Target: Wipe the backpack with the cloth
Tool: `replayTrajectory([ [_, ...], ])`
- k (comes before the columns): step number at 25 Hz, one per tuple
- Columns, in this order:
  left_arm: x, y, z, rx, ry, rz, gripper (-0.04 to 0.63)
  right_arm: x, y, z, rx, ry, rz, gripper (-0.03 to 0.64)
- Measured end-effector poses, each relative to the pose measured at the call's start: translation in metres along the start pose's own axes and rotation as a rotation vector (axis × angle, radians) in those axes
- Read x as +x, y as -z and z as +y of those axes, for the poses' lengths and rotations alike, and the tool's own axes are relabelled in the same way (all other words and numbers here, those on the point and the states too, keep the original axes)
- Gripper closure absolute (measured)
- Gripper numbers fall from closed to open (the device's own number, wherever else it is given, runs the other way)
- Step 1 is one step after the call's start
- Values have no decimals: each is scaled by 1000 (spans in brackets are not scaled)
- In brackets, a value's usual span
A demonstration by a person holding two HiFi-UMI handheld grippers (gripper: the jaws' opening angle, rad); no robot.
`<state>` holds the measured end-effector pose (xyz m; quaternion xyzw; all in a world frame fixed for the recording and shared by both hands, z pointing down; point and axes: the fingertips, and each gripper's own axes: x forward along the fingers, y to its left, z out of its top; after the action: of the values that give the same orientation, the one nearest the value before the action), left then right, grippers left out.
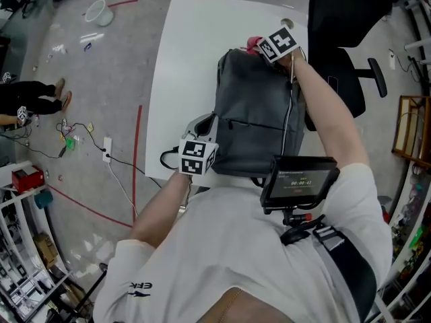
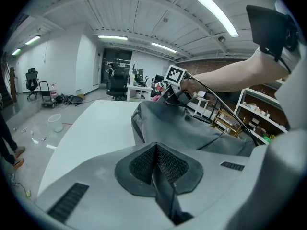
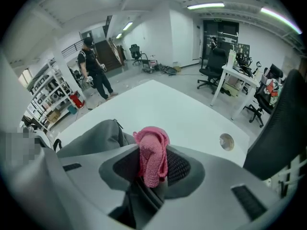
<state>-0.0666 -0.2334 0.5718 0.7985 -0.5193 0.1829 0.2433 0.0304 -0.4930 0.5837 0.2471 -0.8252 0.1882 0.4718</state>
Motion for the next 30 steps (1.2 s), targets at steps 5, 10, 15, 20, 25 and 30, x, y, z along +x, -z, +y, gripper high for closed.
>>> replayTrajectory([
  [5, 0, 5, -1, -5, 5, 10, 592, -16, 33, -25, 19, 25, 77, 488],
  [10, 3, 9, 4, -14, 13, 12, 592, -30, 65, -52, 46, 70, 144, 488],
  [15, 4, 13, 10, -22, 16, 15, 592, -41, 92, -75, 103, 111, 182, 488],
  [20, 7, 14, 11, -29, 24, 13, 592, -50, 113, -93, 153, 150, 201, 488],
  [25, 7, 15, 10, -32, 25, 12, 592, -51, 112, -95, 159, 167, 193, 488],
  [30, 6, 12, 5, -31, 21, 9, 592, -49, 74, -84, 137, 147, 92, 488],
])
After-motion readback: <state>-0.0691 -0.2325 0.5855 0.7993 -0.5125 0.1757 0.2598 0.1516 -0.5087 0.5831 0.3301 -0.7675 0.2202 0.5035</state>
